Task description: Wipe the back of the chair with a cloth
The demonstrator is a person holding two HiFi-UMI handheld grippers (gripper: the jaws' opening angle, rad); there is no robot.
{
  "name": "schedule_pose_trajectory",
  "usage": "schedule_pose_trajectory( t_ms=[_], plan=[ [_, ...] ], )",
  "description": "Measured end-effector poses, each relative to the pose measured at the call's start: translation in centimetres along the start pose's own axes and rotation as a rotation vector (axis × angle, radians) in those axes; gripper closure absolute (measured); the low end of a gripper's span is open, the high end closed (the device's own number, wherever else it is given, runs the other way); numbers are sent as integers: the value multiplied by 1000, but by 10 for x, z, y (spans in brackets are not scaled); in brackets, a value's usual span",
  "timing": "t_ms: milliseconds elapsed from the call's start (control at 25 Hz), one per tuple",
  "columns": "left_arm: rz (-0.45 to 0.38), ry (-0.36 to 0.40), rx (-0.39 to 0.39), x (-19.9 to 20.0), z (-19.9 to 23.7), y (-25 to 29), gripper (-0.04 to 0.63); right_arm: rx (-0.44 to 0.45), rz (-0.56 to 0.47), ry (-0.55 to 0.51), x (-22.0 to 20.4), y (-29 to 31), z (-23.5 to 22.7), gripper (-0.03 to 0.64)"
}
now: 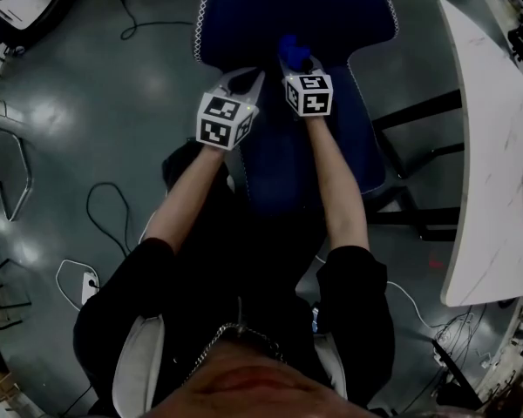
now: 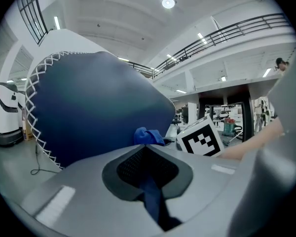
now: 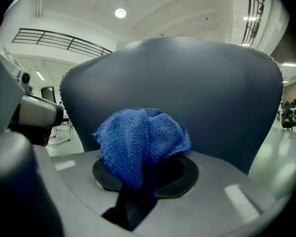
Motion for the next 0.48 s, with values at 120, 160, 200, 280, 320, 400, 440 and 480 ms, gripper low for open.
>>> schedule_pose_trajectory(
  t_ms=[120, 160, 200, 280, 320, 400, 440, 480],
  plan=[
    [-6, 5, 7, 2, 1, -4, 584, 20, 54, -8, -1, -1, 0, 503],
    [-6, 5, 10, 2, 2, -6, 584, 8, 58, -20, 3, -4, -2, 503],
    [-6, 4, 14, 1, 4, -9, 584, -17, 39, -34, 11, -10, -5, 503],
    [-10, 2, 19, 2, 6, -15, 584, -68, -55, -44, 42, -21, -11, 505],
    [-13, 2, 22, 3, 8, -17, 584, -79, -108, -42, 62, -24, -15, 505],
    [-18, 0, 27, 4, 10, -19, 584, -84, -203, -45, 107, -30, -23, 505],
    [-18, -3, 29, 4, 10, -19, 584, -83, -248, -52, 131, -32, -26, 505],
    [-18, -8, 32, 3, 11, -20, 584, -80, -288, -60, 154, -34, -29, 505]
  ],
)
Point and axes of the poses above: the fingertips, and each gripper's own axes: y forward along the fingers, z to its left, x out of its top, the point moved 4 cm from there along -y, backward along the fingers, and after that the axes turned 13 degrees about -y, right-handed, at the moved point
